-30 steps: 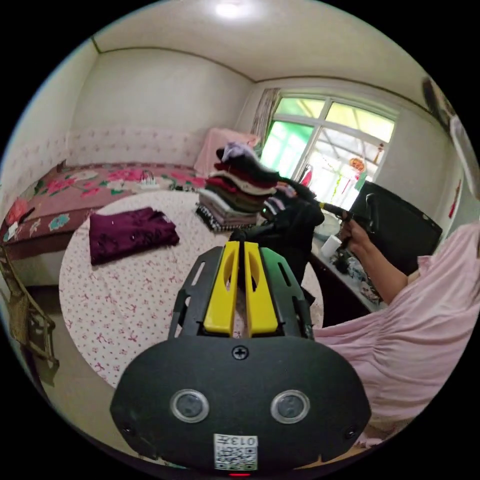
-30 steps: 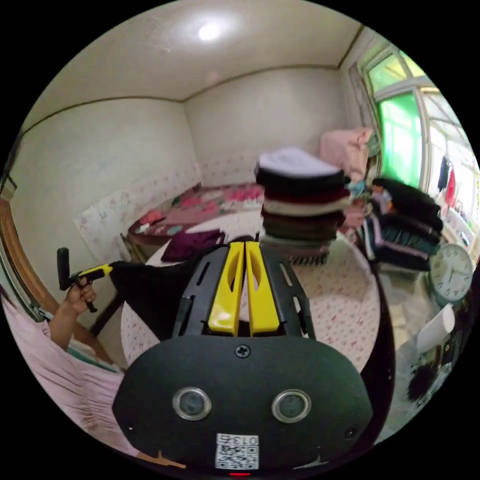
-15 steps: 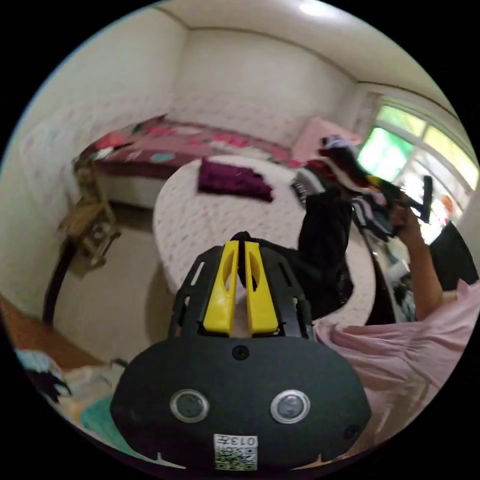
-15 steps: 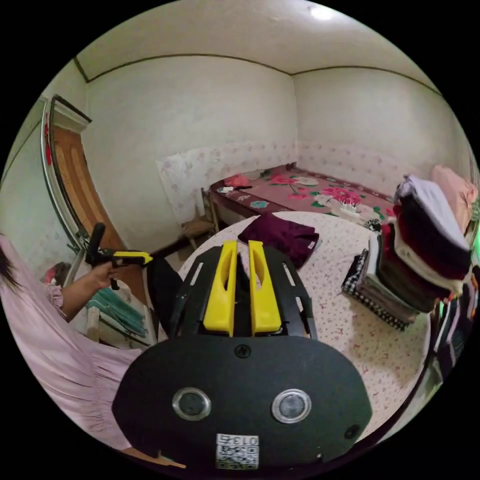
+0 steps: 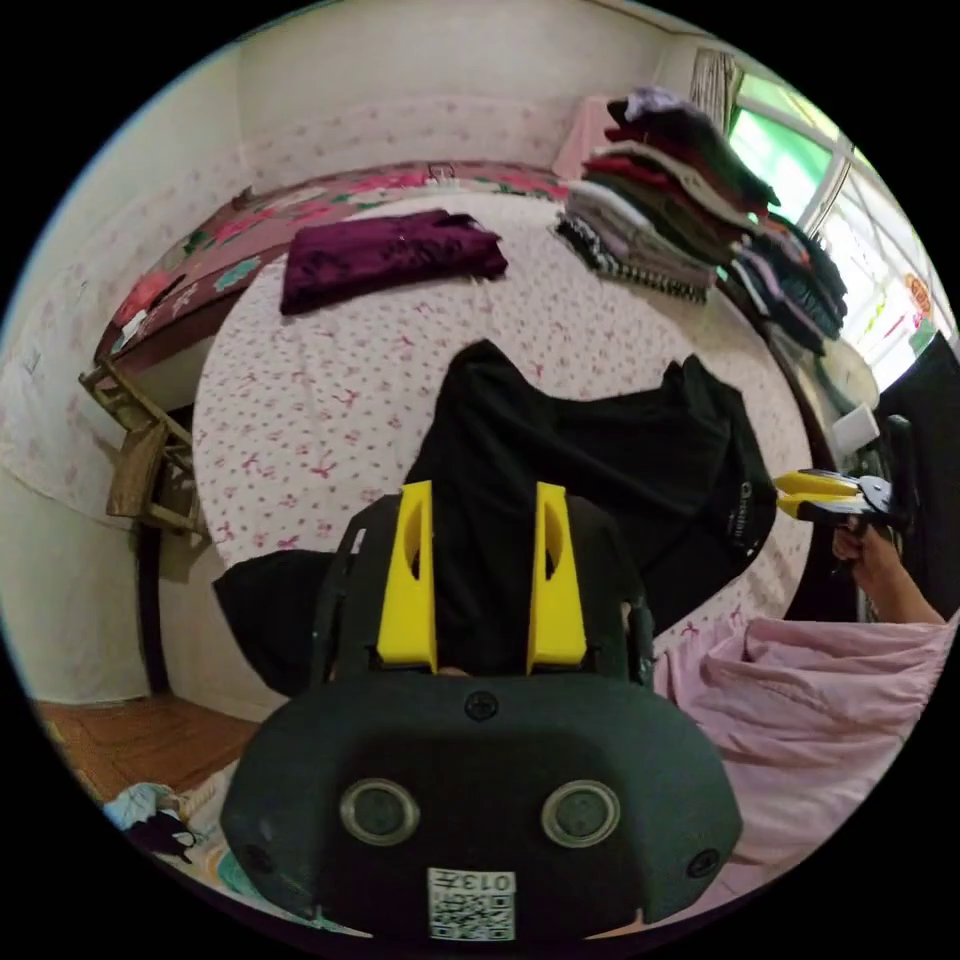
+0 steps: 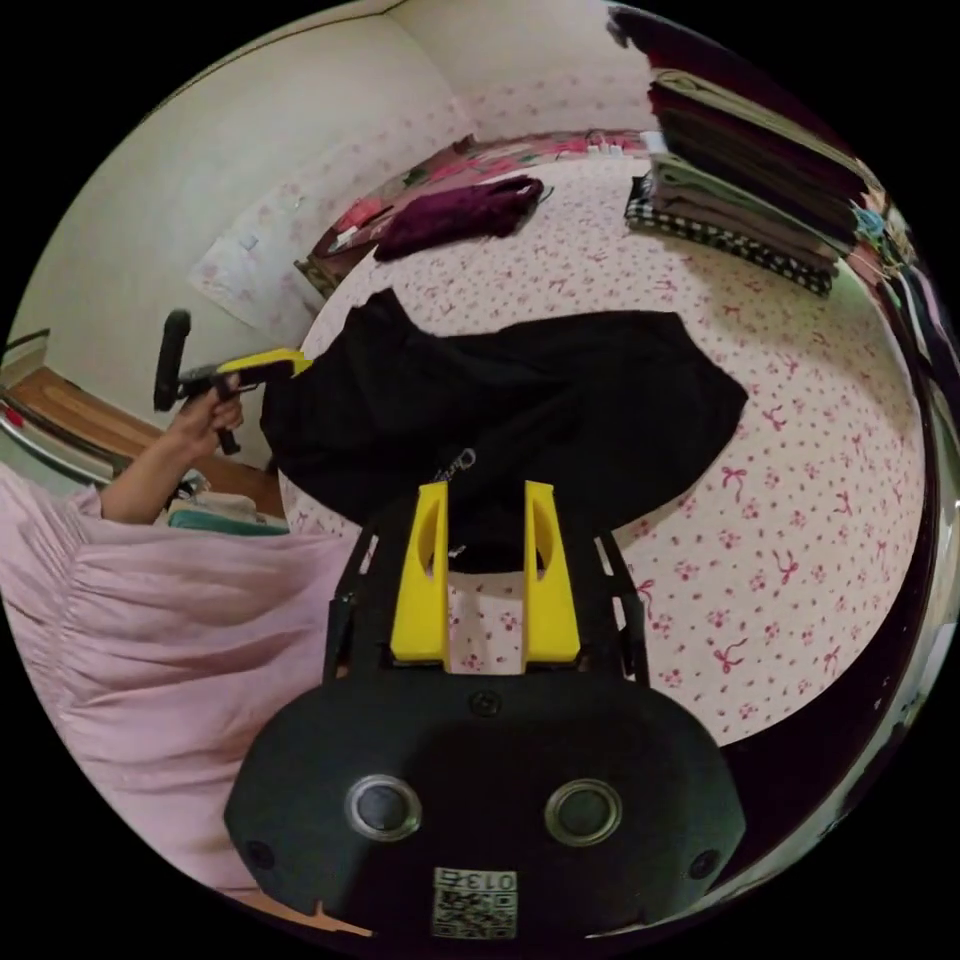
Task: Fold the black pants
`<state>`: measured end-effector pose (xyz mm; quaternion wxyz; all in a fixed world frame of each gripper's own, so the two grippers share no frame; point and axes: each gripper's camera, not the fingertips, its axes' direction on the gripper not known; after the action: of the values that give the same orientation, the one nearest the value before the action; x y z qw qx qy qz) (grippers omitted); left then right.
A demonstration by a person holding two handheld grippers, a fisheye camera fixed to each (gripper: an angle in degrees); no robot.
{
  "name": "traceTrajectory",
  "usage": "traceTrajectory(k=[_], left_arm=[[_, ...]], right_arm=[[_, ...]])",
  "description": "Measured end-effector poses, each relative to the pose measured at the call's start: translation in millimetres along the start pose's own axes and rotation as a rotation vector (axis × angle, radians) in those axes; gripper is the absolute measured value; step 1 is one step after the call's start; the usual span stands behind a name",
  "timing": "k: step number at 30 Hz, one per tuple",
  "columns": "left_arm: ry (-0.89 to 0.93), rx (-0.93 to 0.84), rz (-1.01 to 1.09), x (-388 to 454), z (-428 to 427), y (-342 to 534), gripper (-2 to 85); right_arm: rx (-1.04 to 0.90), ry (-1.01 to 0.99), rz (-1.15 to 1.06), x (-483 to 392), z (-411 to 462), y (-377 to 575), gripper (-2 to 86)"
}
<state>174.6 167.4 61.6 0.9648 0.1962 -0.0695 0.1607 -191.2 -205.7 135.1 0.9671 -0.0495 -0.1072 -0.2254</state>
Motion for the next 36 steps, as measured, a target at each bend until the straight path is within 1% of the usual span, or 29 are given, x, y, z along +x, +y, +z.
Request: traceTrajectory(k=[1, 2, 3, 4, 6, 7, 8, 9, 11, 12, 15, 16, 17, 19, 21, 23, 24, 25, 27, 29, 30, 31, 33, 34, 36], left_arm=[[0.002, -0.064, -0.012, 2.3, 18.0, -4.2, 12.8], [-0.003, -0.088, -0.019, 2.7, 25.9, -5.3, 12.6], [-0.009, -0.118, -0.018, 3.2, 36.8, -6.0, 9.4], [-0.02, -0.116, -0.021, 2.5, 38.0, -6.2, 6.6], [-0.014, -0.08, -0.013, -0.7, 26.0, -7.1, 3.8], [0.004, -0.026, 0.004, -4.2, 11.5, -5.7, 3.2], [0.015, 0.0, 0.006, -7.0, 2.9, -4.5, 3.0], [0.041, 0.052, -0.012, -14.7, -16.0, -1.4, 2.6], [0.081, 0.146, -0.053, -29.5, -48.0, 5.3, 2.2], [0.104, 0.227, -0.089, -40.7, -71.0, 11.1, 2.0], [0.148, 0.423, -0.17, -66.4, -122.2, 23.4, 1.8], [0.148, 0.496, -0.181, -73.1, -138.5, 25.7, 1.7], [0.141, 0.531, -0.182, -75.3, -145.7, 26.0, 1.7], [0.053, 0.639, -0.18, -79.1, -167.1, 20.7, 1.7], [-0.035, 0.675, -0.211, -82.2, -173.3, 12.5, 1.8], [-0.096, 0.66, -0.252, -90.9, -165.2, 3.2, 1.9], [-0.102, 0.606, -0.323, -101.3, -153.0, -0.4, 2.0], [-0.097, 0.555, -0.392, -111.4, -138.8, 1.1, 2.1], [-0.106, 0.474, -0.456, -122.7, -118.6, 11.8, 2.3], [-0.13, 0.416, -0.482, -129.2, -102.3, 32.5, 2.7], [-0.148, 0.35, -0.502, -133.4, -89.4, 47.9, 3.1], [-0.158, 0.278, -0.523, -137.9, -75.3, 64.3, 3.5], [-0.155, 0.178, -0.568, -145.3, -55.1, 89.6, 4.3], [-0.157, 0.122, -0.599, -150.0, -43.9, 104.9, 5.0], [-0.152, 0.071, -0.662, -157.3, -32.0, 123.5, 6.4]], right_arm=[[-0.036, 0.025, -0.027, -9.2, 14.3, 1.1, 11.5], [-0.082, 0.055, -0.055, -16.8, 30.5, 1.0, 11.1], [-0.13, 0.063, -0.08, -22.0, 45.7, 0.3, 8.3], [-0.153, 0.065, -0.096, -24.1, 52.0, -0.2, 6.9], [-0.19, 0.129, -0.117, -27.1, 58.7, -1.6, 2.9], [-0.157, 0.141, -0.112, -25.7, 48.2, -3.8, 2.2], [-0.073, 0.143, -0.105, -22.7, 26.4, -4.9, 1.8], [0.016, 0.146, -0.092, -17.8, -0.9, -4.9, 1.5], [0.136, 0.15, -0.07, -8.3, -46.0, -3.2, 1.3], [0.168, 0.158, -0.069, -5.7, -60.7, -2.6, 1.2], [0.377, 0.289, -0.096, -2.3, -138.2, -6.6, 1.2], [0.409, 0.306, -0.109, -3.6, -147.5, -10.1, 1.2], [0.474, 0.335, -0.147, -7.9, -162.3, -19.8, 1.3], [0.571, 0.387, -0.212, -17.6, -176.0, -40.6, 1.7], [0.656, 0.449, -0.285, -32.1, -181.4, -78.9, 2.4], [0.664, 0.482, -0.298, -35.4, -173.7, -109.3, 3.3], [0.652, 0.482, -0.294, -33.7, -168.7, -118.7, 3.6], [0.608, 0.462, -0.256, -25.3, -156.6, -135.2, 4.8], [0.443, 0.339, -0.165, 1.1, -132.5, -145.6, 5.9], [0.412, 0.269, -0.128, 19.7, -117.0, -123.4, 5.4], [0.401, 0.268, -0.113, 25.6, -110.3, -113.2, 5.3], [0.355, 0.281, -0.089, 37.6, -93.3, -91.9, 5.1], [0.194, 0.273, 0.004, 67.1, -52.9, -49.3, 5.6], [0.158, 0.262, 0.03, 74.6, -43.6, -38.7, 5.9], [0.073, 0.241, 0.108, 94.6, -19.2, -9.9, 7.1]])
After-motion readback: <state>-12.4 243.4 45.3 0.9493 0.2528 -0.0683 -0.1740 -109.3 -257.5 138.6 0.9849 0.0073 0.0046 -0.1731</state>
